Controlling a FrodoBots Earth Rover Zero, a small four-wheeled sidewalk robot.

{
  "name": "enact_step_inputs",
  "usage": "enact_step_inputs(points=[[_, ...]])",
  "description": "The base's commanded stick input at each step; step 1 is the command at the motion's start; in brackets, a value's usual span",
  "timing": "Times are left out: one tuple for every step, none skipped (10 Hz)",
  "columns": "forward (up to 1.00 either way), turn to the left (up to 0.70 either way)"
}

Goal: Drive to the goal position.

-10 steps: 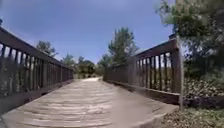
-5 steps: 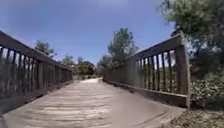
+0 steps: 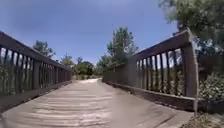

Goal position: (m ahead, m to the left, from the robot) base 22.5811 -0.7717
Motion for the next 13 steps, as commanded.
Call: enact_step_inputs(points=[[0.3,0.0],[0.3,0.0],[0.3,0.0],[0.3,0.0],[0.3,0.0],[0.3,0.0],[0.3,0.0],[0.3,0.0],[0.3,0.0],[0.3,0.0],[0.3,0.0],[0.3,0.0],[0.3,0.0]])
